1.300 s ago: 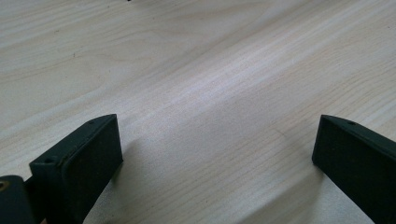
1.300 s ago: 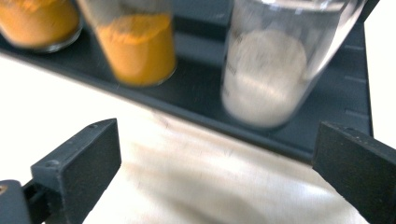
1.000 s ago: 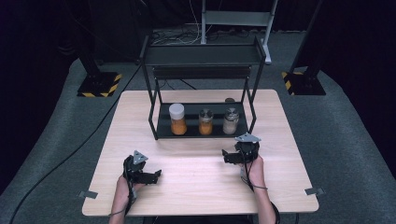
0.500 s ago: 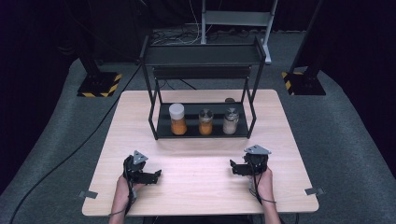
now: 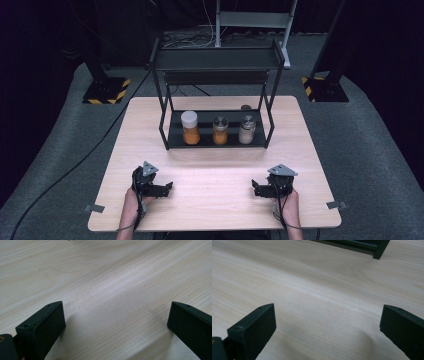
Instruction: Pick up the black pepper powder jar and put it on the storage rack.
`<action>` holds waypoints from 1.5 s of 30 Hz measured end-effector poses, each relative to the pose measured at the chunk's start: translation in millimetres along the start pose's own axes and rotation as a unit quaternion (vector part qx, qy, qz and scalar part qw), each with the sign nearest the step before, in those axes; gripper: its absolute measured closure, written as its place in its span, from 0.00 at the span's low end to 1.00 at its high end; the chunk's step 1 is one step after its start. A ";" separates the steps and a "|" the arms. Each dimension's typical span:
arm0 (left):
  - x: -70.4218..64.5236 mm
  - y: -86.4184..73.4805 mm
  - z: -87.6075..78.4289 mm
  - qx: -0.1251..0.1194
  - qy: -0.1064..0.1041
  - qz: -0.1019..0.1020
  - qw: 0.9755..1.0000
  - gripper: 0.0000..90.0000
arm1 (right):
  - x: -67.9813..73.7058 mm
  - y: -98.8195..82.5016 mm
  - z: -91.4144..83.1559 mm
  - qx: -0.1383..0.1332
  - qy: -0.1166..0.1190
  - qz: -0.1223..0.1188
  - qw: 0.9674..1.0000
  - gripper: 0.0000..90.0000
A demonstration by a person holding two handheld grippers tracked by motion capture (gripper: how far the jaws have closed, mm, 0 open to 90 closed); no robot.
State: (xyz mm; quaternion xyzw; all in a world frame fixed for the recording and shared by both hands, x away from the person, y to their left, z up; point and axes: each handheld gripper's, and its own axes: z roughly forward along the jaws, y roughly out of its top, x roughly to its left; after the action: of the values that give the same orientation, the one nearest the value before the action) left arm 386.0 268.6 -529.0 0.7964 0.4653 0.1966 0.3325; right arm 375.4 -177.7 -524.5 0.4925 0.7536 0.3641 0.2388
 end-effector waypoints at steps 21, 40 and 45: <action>-0.1 -0.1 0.0 0.000 0.001 -0.001 1.000 0.01 | -3.4 -5.8 -6.7 0.005 0.012 0.002 1.000 0.00; -0.3 -0.1 0.0 0.000 0.001 -0.001 1.000 0.01 | -1.8 -6.6 -8.5 -0.010 -0.002 -0.003 1.000 0.00; -0.3 -0.1 0.0 0.000 0.001 -0.001 1.000 0.01 | -1.7 -7.0 -9.4 -0.015 -0.008 -0.002 1.000 0.00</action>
State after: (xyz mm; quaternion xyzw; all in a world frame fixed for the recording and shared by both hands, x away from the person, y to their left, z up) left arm 385.8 268.3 -529.1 0.7958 0.4663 0.1970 0.3323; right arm 365.4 -183.9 -524.1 0.4902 0.7473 0.3708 0.2523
